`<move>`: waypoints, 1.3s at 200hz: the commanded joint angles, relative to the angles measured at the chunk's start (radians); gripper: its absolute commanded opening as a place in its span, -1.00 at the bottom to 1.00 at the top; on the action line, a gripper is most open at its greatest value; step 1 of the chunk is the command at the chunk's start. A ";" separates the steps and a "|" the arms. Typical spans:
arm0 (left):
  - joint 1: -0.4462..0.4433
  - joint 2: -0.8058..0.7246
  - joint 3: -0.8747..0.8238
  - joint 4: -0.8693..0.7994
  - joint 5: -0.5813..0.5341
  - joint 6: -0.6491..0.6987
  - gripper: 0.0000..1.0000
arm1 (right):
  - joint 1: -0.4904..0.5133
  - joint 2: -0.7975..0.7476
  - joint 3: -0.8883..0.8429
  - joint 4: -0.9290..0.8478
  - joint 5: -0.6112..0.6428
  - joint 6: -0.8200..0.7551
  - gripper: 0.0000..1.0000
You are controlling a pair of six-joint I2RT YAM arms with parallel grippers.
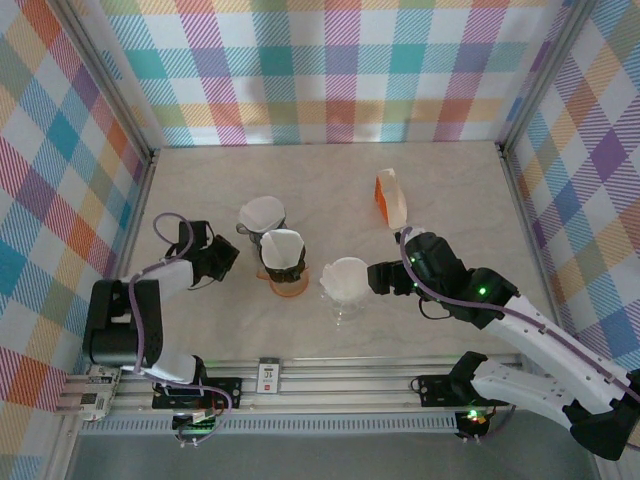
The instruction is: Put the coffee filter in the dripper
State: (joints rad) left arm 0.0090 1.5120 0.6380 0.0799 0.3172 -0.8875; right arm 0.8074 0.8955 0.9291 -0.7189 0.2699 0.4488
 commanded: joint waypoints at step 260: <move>-0.217 0.265 0.240 0.192 0.015 -0.056 -0.99 | 0.005 -0.018 -0.024 -0.002 0.036 0.013 0.79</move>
State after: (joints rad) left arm -0.2192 1.8294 0.8936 0.3199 0.3710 -0.9543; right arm 0.8074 0.8963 0.9100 -0.7376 0.2916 0.4572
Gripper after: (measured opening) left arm 0.049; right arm 0.894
